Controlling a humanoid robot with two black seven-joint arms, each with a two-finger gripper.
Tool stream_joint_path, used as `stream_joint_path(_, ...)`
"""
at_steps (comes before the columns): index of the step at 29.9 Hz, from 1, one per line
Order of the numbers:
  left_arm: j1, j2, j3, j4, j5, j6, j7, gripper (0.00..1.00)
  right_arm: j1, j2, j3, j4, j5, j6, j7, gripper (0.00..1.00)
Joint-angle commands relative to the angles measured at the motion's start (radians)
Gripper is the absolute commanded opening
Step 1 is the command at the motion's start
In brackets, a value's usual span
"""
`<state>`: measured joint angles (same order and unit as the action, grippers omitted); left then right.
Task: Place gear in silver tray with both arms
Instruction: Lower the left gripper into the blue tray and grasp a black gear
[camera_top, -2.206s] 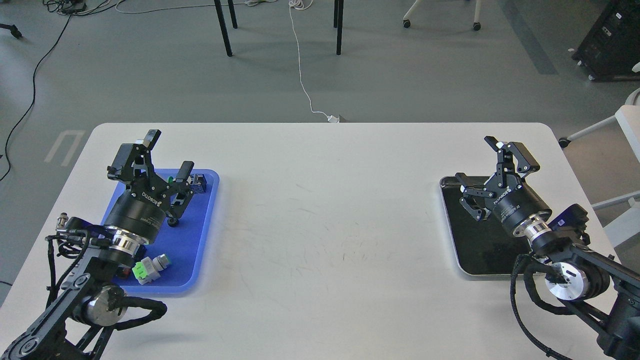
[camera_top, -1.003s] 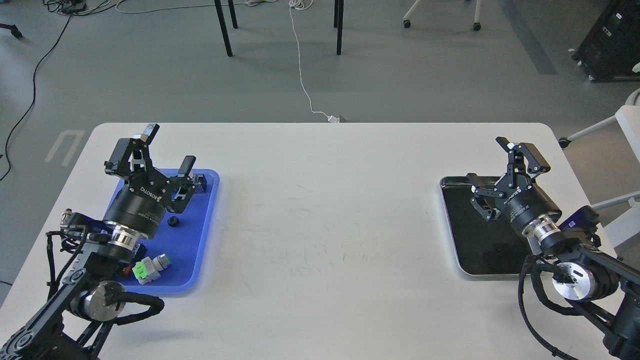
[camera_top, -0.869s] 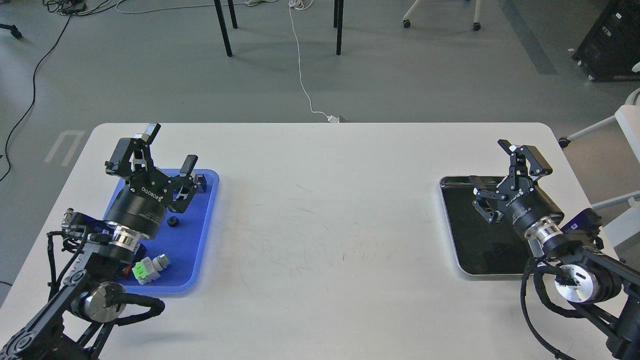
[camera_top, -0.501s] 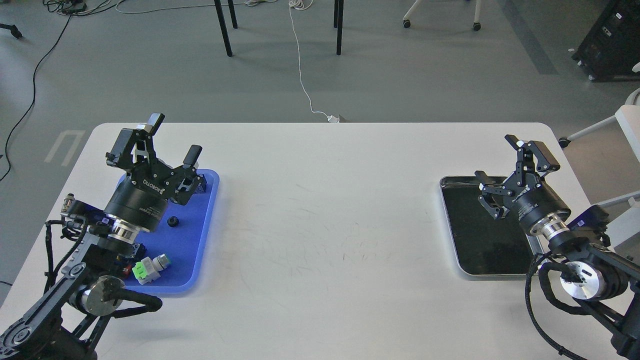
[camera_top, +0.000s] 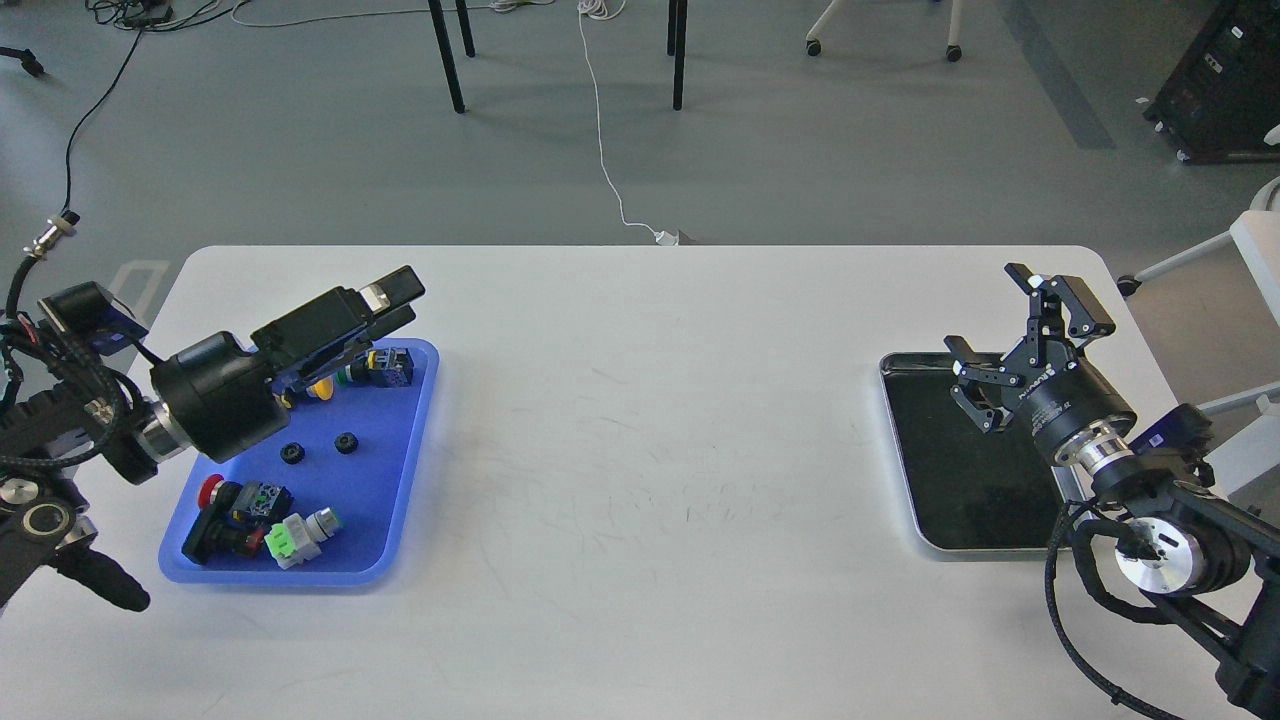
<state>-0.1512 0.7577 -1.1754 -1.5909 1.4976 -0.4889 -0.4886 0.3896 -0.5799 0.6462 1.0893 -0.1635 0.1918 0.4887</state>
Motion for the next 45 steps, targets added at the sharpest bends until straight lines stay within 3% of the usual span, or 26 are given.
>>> stream_joint_path(1,-0.092,0.135,0.112,-0.011,0.107,0.000,0.000,0.98,-0.002,0.002,0.000,0.000,-0.001,0.000,0.000,0.99)
stream_joint_path(5,-0.223,0.219,0.265,0.003,0.293,0.000,0.000,0.98,-0.003,0.002,-0.002,0.000,-0.001,0.000,0.000,0.99)
stream_joint_path(15,-0.464,0.218,0.554,0.179,0.622,0.003,0.000,0.97,0.002,-0.003,-0.002,0.001,-0.001,0.000,0.000,0.99)
stream_joint_path(17,-0.490,0.227,0.609,0.216,0.645,0.038,0.000,0.96,0.002,-0.009,-0.002,0.007,-0.001,0.000,0.000,0.99)
stream_joint_path(22,-0.492,0.229,0.691,0.320,0.673,0.098,0.000,0.90,-0.003,-0.024,0.004,0.040,-0.001,0.000,0.000,0.99)
stream_joint_path(31,-0.493,0.190,0.795,0.480,0.684,0.199,0.000,0.69,-0.003,-0.029,0.006,0.041,-0.001,0.000,0.000,0.99)
stream_joint_path(45,-0.493,0.117,0.821,0.583,0.684,0.211,0.000,0.66,-0.005,-0.029,0.006,0.040,-0.001,-0.002,0.000,0.99)
